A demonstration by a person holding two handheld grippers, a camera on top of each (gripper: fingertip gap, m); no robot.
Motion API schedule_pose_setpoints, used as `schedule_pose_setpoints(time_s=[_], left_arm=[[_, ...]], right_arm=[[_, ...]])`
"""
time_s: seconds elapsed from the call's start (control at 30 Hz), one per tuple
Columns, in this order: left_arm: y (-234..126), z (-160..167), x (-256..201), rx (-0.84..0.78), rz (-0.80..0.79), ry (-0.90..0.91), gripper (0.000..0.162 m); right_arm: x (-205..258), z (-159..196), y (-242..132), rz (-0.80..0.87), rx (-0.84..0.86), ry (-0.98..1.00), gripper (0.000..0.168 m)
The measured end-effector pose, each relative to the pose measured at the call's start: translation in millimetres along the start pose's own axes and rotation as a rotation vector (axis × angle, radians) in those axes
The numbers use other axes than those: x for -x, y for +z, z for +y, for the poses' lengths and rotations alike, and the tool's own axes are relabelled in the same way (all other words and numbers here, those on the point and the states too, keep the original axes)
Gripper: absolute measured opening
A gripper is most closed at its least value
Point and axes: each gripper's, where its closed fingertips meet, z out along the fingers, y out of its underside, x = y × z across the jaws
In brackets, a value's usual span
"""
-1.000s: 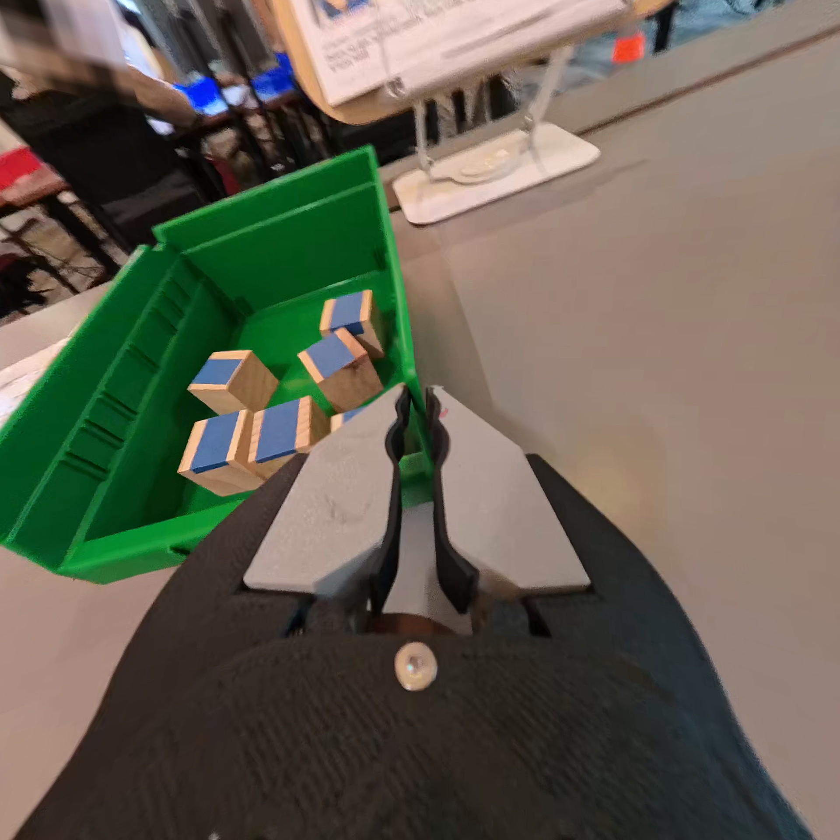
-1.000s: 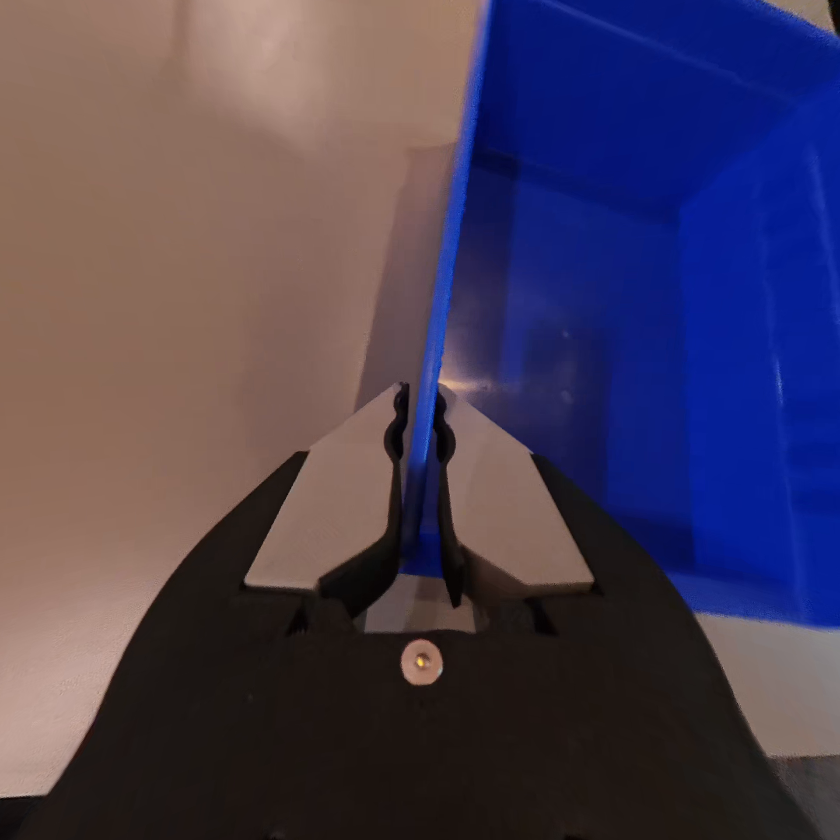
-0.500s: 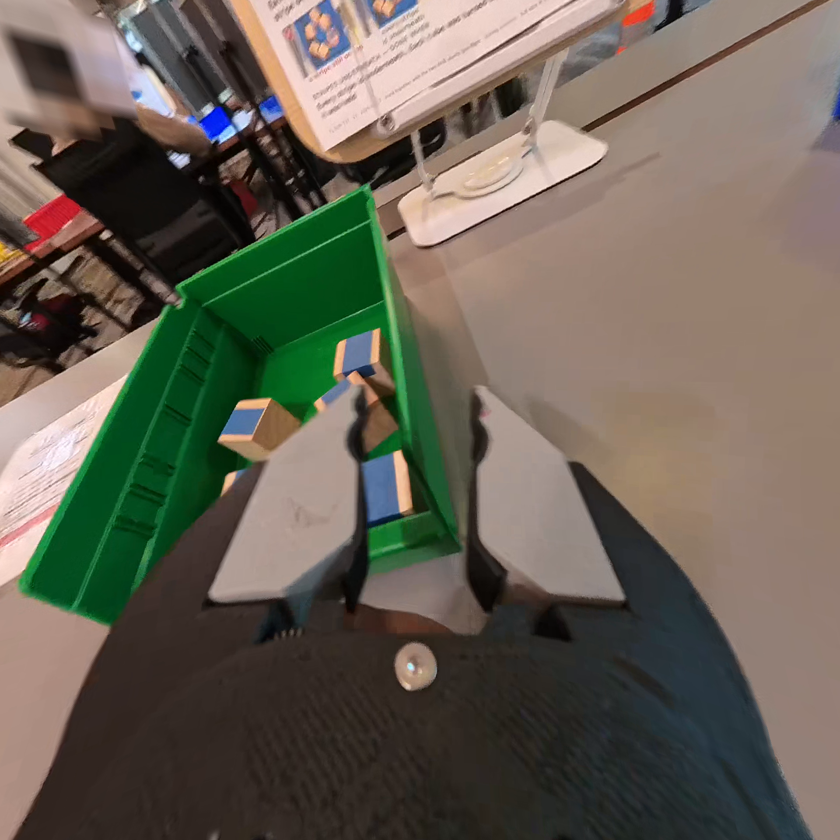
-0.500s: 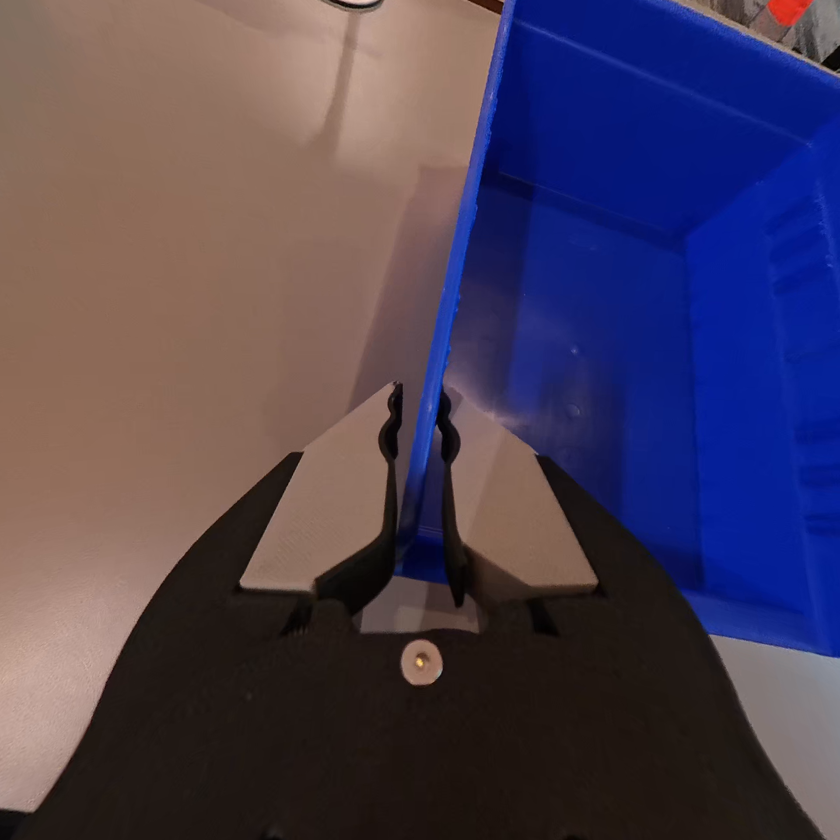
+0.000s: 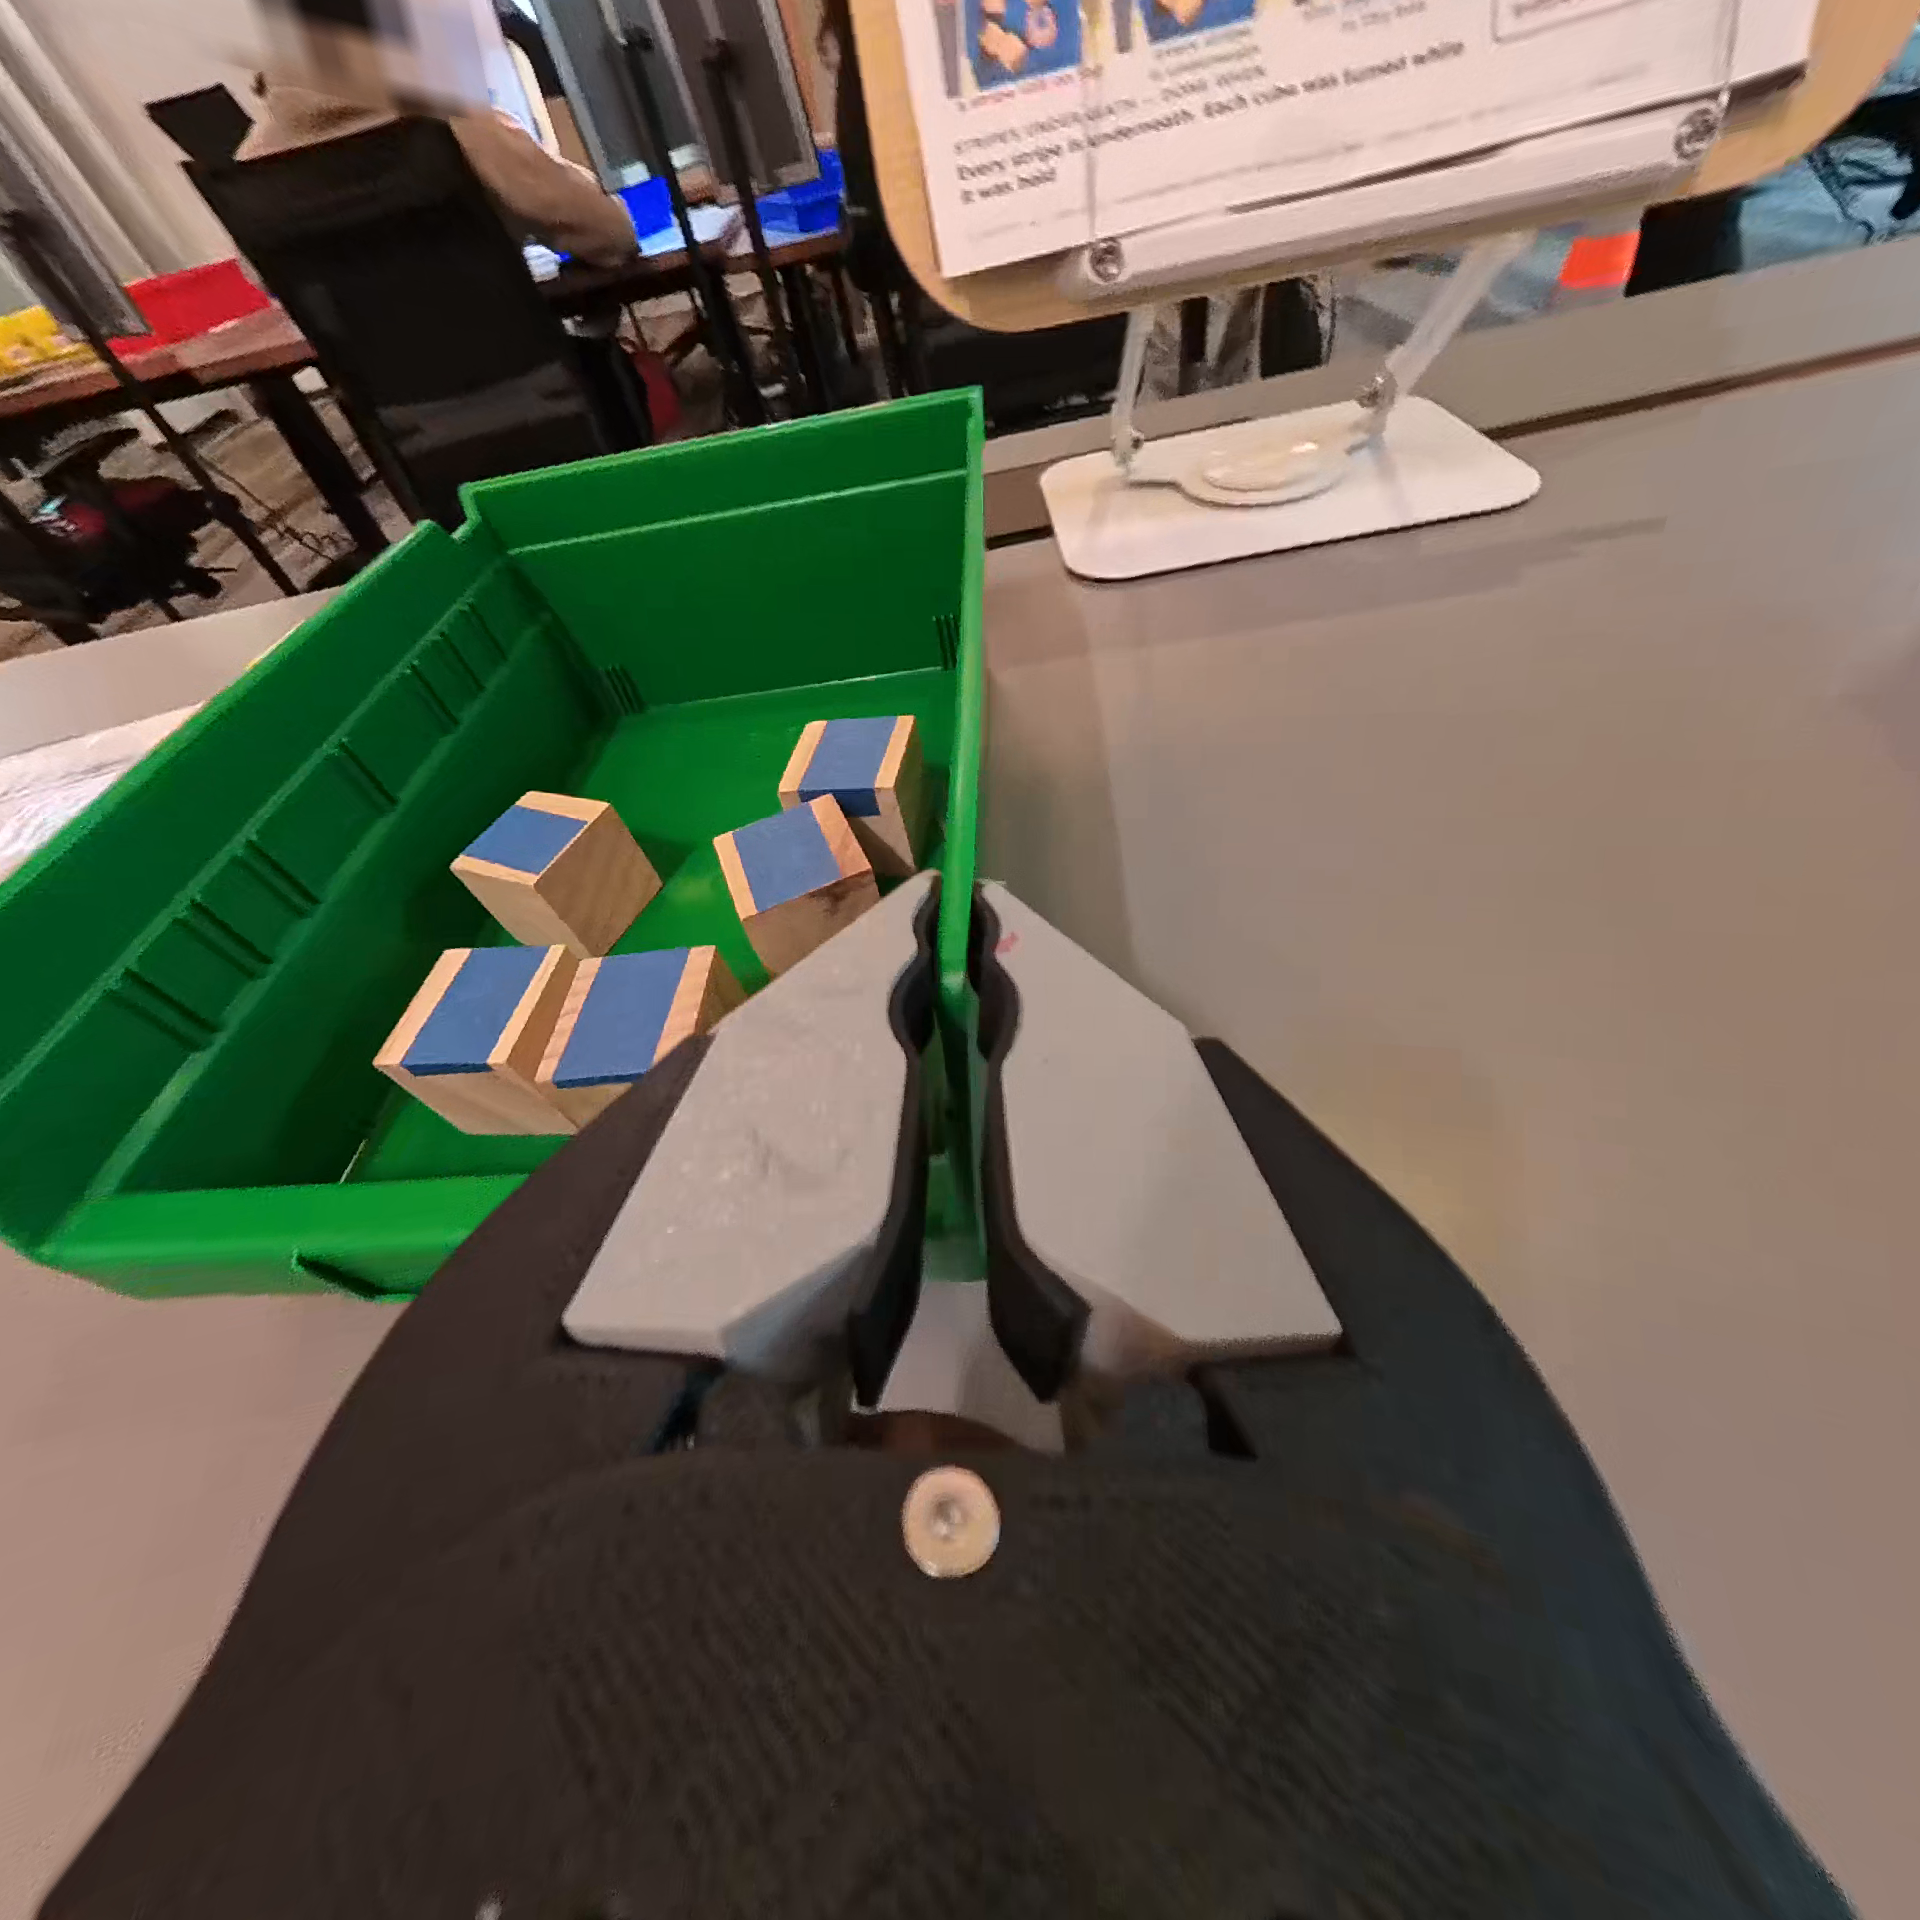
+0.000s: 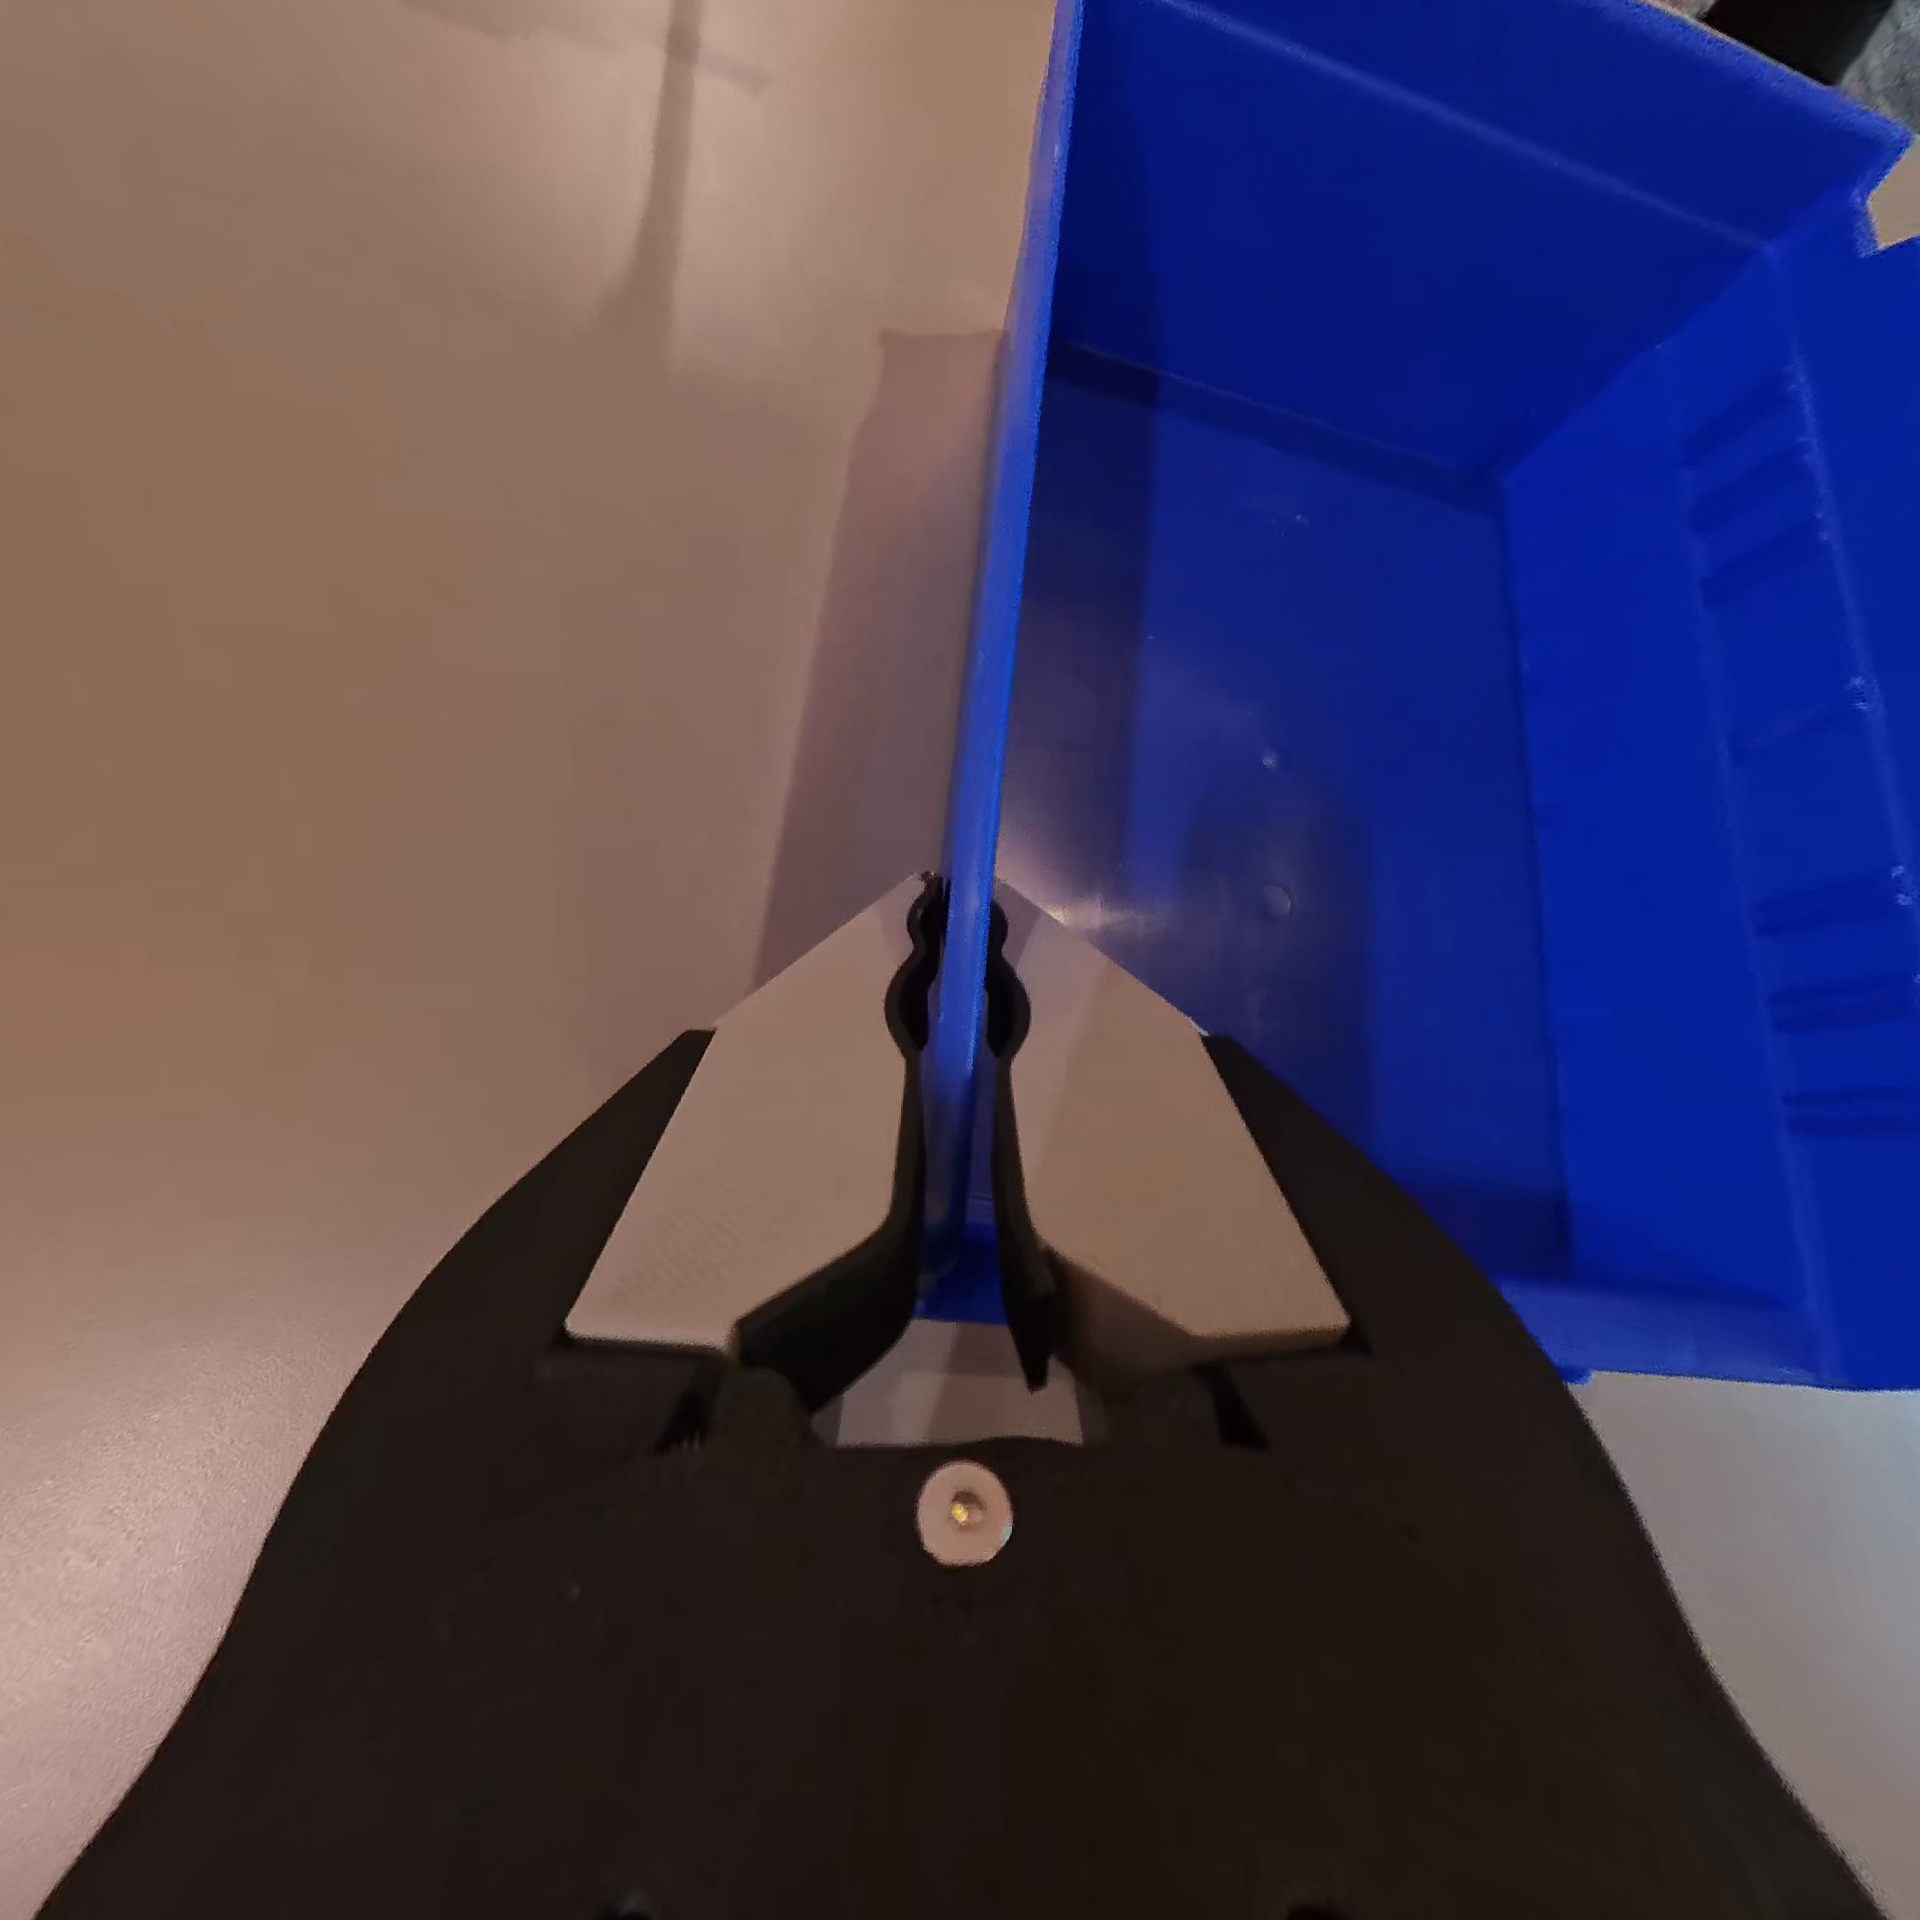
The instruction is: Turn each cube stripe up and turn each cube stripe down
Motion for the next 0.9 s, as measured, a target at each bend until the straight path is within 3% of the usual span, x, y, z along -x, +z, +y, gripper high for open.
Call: schedule_pose_setpoints(time_s=[0.2,0.63,0.67,0.73,0.8,0.9], left_arm=[[-12.7,2.7,1.8,-0.036,-0.043,-0.043,0.0],[-7.3,3.3,0.9,0.03,-0.013,0.122,0.004],[-7.1,2.1,-0.2,0.025,-0.004,0.128,0.007],[-13.8,-5.7,-8.9,-0.009,0.069,0.099,0.035],[-27.7,-19.2,-15.0,-0.046,0.141,0.03,0.041],[-55.1,-42.5,-22.9,-0.104,0.25,-0.044,0.053]], right_arm=[[0.2,0.0,0.1,0.01,0.008,0.001,0.003],[-3.1,-15.9,15.8,0.04,-0.047,-0.006,0.004],[-3.0,-18.0,13.7,0.039,-0.062,-0.009,0.006],[-2.7,-25.8,0.8,0.038,-0.105,-0.02,0.015],[-0.3,-42.5,-23.7,0.02,-0.199,-0.021,0.029],[16.4,-68.9,-70.5,-0.11,-0.366,0.01,0.036]])
